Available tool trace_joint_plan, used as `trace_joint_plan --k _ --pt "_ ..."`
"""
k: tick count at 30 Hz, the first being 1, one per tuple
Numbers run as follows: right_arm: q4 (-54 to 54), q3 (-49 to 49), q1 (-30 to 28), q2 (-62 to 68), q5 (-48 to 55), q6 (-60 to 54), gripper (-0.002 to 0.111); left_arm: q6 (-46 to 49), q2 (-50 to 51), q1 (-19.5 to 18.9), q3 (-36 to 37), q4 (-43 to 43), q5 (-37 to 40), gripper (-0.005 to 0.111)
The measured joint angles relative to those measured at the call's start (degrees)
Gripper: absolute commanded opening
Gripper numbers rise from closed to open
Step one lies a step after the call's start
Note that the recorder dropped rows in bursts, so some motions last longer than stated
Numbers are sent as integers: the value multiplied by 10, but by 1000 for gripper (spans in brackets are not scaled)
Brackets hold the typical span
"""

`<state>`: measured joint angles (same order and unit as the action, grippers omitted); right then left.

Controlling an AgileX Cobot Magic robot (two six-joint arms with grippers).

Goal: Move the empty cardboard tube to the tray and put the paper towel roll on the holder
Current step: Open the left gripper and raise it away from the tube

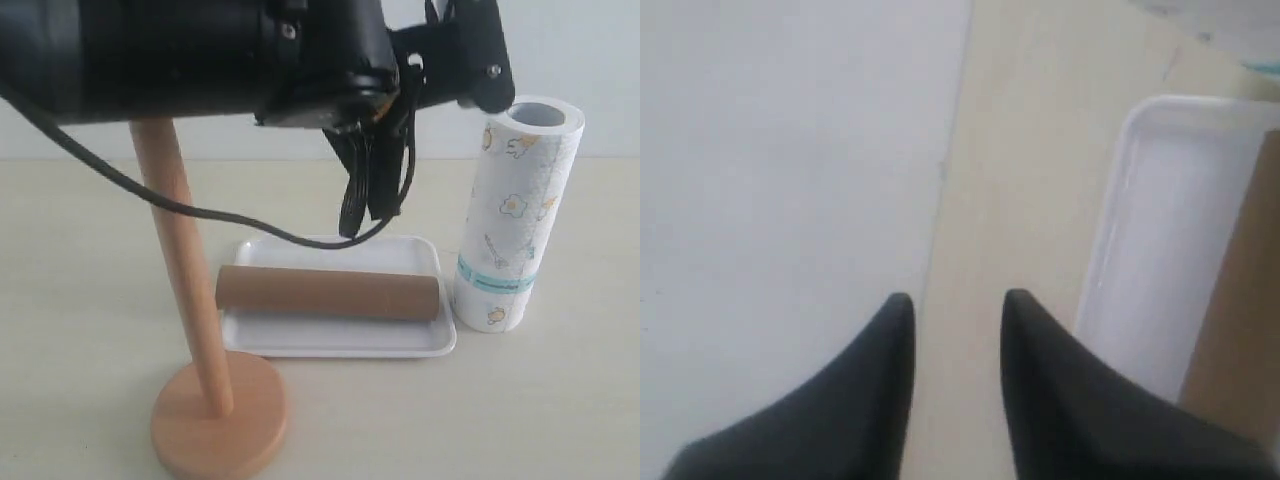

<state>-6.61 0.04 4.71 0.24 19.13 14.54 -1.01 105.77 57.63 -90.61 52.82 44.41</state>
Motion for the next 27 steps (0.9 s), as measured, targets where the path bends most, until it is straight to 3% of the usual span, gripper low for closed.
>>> trace_joint_plan --k 8,13,21,27 --pt "0 0 0 0 0 0 0 -108 -146 0 0 -11 -45 4" --pt "0 0 0 0 0 0 0 -114 -252 0 18 -123 -30 4" --pt "0 0 0 0 0 0 0 -162 -398 0 130 -141 -38 4" --pt "0 0 0 0 0 0 0 -264 -498 0 237 -145 -129 4"
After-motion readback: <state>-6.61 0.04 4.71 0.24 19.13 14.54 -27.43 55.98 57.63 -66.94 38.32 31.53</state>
